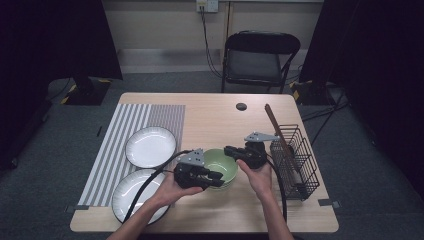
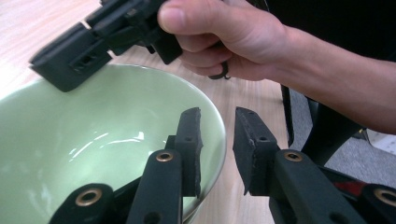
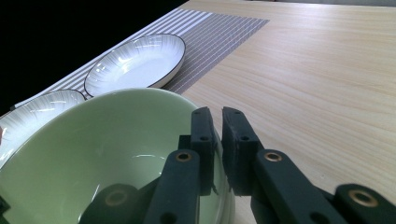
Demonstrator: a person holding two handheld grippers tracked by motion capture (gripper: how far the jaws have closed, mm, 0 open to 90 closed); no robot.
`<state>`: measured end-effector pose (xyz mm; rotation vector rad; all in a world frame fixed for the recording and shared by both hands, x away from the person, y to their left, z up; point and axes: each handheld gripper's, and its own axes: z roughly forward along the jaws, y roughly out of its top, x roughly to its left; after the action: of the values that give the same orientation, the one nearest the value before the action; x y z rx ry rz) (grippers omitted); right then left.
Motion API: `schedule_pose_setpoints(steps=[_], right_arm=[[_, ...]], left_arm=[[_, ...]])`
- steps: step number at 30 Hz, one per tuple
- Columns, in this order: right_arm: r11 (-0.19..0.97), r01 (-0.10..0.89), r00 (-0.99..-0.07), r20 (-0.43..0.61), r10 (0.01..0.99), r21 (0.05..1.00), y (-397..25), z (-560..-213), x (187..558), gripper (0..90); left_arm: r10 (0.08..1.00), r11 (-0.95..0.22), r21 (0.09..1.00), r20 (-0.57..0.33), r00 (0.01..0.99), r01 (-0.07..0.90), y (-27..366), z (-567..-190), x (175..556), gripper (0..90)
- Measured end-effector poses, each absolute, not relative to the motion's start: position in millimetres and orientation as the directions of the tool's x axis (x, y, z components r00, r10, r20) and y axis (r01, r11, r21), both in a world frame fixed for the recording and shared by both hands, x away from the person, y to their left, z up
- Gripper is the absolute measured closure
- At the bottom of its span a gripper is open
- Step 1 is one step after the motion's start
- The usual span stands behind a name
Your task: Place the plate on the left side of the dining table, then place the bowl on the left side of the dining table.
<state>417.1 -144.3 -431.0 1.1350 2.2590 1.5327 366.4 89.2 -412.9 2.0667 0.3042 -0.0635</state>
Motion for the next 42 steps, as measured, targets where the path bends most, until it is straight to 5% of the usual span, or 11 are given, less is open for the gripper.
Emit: schedule_pose_setpoints(steps=[28, 42], right_arm=[[0.177, 0.485, -0.693, 0.252, 0.676, 0.856, -140.9, -429.7, 419.6, 82.4], [0.194, 0.495, -0.698, 0.255, 0.669, 0.847, -142.6, -431.6, 422.1, 82.1]], left_arm=[[0.176, -0.527, 0.828, -0.115, 0.978, 0.193, 76.2, -415.8, 366.1, 83.0], [0.156, -0.48, 0.842, -0.193, 0.969, 0.245, 80.1, -407.9, 374.4, 84.5]])
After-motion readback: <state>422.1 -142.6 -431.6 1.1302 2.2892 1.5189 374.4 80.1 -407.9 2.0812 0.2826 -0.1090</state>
